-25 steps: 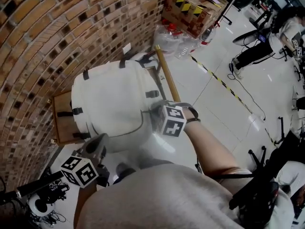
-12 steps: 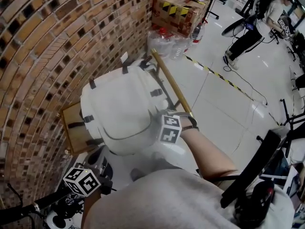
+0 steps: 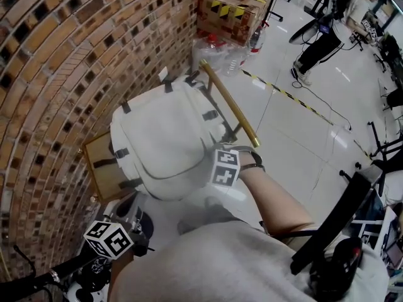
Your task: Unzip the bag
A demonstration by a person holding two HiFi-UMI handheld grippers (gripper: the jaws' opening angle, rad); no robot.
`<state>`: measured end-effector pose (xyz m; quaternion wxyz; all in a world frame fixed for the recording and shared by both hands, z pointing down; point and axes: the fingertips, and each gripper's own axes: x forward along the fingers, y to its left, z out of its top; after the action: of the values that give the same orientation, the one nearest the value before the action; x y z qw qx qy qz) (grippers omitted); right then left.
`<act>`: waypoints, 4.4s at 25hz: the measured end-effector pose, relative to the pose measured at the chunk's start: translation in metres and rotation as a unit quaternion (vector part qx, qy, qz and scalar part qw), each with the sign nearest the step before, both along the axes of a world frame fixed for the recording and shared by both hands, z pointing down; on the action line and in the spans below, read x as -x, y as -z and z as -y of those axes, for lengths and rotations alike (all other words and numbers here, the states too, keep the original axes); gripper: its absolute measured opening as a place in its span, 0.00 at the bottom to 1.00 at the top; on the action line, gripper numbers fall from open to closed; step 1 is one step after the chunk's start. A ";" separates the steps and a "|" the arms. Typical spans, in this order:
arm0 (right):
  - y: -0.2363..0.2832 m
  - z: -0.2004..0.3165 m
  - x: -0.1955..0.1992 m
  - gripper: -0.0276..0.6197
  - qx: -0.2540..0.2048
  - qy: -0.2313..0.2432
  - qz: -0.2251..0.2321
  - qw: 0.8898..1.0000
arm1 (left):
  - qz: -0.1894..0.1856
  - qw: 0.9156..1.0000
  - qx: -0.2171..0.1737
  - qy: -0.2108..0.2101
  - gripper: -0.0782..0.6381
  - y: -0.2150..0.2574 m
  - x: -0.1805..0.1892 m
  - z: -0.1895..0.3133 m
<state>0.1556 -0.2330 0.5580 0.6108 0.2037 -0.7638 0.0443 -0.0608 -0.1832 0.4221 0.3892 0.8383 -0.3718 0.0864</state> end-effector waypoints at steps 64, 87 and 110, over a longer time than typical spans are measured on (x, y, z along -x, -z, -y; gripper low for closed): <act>-0.036 -0.087 0.092 0.08 0.005 -0.083 0.007 0.997 | -0.032 0.999 0.013 0.012 0.11 -0.031 0.084 -0.086; -0.023 -0.086 0.155 0.08 0.022 -0.074 0.085 0.993 | -0.043 0.997 0.013 0.058 0.11 -0.033 0.116 -0.092; -0.014 -0.082 0.198 0.08 0.033 -0.079 0.147 0.985 | -0.042 0.996 0.018 0.079 0.11 -0.037 0.132 -0.102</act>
<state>-0.0422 -0.1513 0.5725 0.4927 0.2341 -0.8251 0.1469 -0.1923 -0.0814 0.4590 0.4252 0.8023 -0.4180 0.0266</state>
